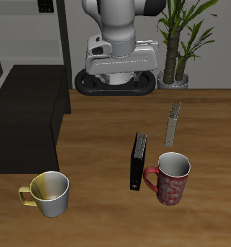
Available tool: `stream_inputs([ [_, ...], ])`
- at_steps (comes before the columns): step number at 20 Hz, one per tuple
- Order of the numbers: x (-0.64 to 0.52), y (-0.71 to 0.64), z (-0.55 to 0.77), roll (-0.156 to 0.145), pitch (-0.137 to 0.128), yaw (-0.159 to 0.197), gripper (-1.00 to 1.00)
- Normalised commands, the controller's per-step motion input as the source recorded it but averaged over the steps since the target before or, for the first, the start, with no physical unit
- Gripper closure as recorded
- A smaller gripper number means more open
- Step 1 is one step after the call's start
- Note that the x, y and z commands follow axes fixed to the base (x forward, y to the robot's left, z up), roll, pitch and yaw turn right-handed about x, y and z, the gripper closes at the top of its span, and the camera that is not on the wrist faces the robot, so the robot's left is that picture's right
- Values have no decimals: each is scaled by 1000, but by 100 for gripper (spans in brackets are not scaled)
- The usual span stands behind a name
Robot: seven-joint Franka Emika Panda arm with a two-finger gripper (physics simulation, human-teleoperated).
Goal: Place the white-yellow mug on top of the shelf
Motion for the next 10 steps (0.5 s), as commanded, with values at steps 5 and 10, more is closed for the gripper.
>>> stream_inputs([
  [5,110,-120,48,-14,-3,6,-100],
  [10,389,-294,31,9,24,84,-100],
])
